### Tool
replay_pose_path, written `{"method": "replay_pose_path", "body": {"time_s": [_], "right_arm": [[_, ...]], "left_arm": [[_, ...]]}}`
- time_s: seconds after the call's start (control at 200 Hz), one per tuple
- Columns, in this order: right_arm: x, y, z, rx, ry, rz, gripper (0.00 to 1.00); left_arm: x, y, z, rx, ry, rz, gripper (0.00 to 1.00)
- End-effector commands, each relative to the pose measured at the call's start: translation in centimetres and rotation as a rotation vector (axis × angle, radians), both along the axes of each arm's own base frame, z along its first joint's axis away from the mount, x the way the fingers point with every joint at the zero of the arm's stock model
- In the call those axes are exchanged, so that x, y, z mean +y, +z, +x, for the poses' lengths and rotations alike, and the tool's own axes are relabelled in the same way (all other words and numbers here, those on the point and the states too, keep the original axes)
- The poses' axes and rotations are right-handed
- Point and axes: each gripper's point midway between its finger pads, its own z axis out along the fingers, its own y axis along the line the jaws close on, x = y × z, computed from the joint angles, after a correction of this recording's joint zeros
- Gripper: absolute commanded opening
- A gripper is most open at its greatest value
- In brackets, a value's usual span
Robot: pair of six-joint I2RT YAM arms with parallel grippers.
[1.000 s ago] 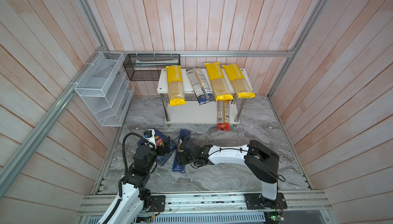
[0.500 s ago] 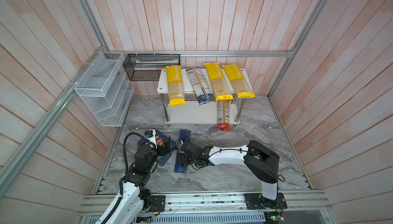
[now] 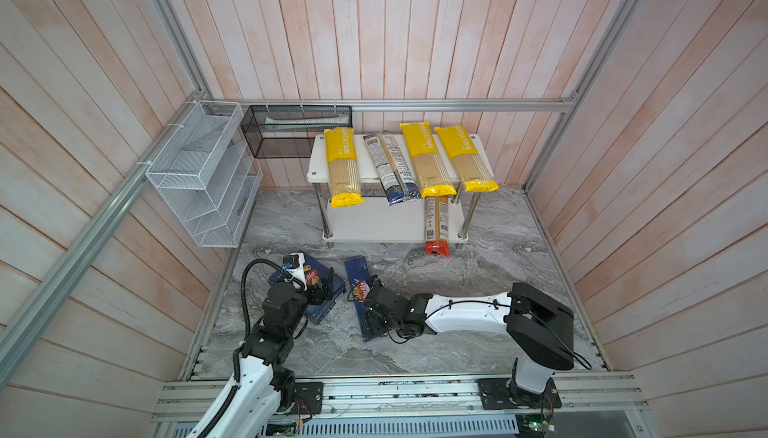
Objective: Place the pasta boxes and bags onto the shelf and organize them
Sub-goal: 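Close the right gripper on the spaghetti box end and lift it upright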
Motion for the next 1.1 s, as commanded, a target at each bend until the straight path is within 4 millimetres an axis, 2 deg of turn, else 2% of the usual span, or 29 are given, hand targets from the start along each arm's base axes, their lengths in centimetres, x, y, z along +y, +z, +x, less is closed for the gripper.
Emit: {"method": "replay_pose_path", "body": {"time_s": [0.0,0.25,0.515,0.58,0.71,0.885,1.09], "right_arm": [[0.1,0.1,0.9,-0.052,0.008,-0.072,0.84],[1.2,-0.8,1.3,-0.047,0.023,-0.094,0.84],[1.0,-2.9,1.3,-0.008,-0.014,-0.143,0.85],[0.8,-3.4,1.1,-0.001,-0.022,-0.142,0.91],[0.4,-4.3,1.0,0.014,-0.039,-0.149,0.91],[0.7,-4.9,0.7,0.033,-0.034,-0.138,0.83],[0.5,-3.6,1.2,-0.005,-0.053,-0.121,0.74]], "left_arm": [[-0.1,0.4,0.1,-0.013,-0.007,-0.001,1.00],[-0.1,0.3,0.1,-0.011,-0.008,0.000,1.00],[0.0,0.4,0.1,-0.013,-0.007,-0.001,0.99],[-0.1,0.4,0.1,-0.014,-0.008,-0.002,1.00],[-0.1,0.4,0.1,-0.012,-0.008,-0.002,1.00],[-0.1,0.4,0.2,-0.012,-0.009,-0.001,0.99],[-0.1,0.3,0.1,-0.011,-0.010,-0.001,1.00]]}}
